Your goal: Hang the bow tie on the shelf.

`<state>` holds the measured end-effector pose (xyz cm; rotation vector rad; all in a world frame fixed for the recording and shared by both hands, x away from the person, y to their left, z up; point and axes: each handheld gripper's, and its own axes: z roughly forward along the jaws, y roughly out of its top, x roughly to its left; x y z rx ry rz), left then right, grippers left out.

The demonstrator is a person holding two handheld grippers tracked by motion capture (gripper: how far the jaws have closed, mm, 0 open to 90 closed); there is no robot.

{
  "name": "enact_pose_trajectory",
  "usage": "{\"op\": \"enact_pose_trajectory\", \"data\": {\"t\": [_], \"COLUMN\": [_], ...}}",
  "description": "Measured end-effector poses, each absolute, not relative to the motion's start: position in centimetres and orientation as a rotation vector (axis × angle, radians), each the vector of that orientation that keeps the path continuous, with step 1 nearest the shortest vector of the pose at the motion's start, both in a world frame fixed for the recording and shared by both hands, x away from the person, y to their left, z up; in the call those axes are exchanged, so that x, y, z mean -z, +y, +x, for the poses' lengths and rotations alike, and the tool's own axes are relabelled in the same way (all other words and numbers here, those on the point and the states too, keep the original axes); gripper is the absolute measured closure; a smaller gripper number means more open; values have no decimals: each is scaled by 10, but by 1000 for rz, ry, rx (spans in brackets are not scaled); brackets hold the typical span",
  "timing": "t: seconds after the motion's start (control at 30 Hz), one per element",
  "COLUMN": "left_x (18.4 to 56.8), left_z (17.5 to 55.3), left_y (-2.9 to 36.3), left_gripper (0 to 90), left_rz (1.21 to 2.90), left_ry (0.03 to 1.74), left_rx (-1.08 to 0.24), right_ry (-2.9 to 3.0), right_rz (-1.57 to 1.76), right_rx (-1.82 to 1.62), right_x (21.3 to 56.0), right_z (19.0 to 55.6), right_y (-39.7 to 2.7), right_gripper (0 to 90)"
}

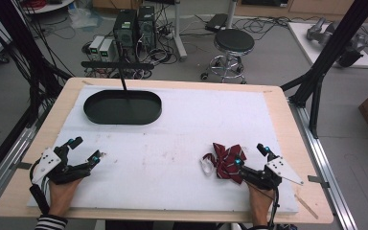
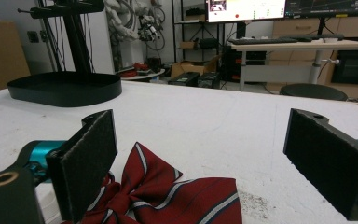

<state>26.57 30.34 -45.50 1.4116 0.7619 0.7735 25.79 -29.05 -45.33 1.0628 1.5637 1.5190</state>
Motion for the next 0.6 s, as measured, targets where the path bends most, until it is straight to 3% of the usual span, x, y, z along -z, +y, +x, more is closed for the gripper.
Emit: {"op": "enact_pose_trajectory", "data": {"t": [0.6], "left_x": [455], "left_z": [266], "left_y": [302], "left_gripper": [153], "left_rz": [1416], "left_ry": [764], "left_rx": [-774], "right_ry": [1586], "right_rz": [1081], "right_rx": [-1533], "right_x": [452], "right_z": [260], "right_y": [-291], "right_gripper": [87]}}
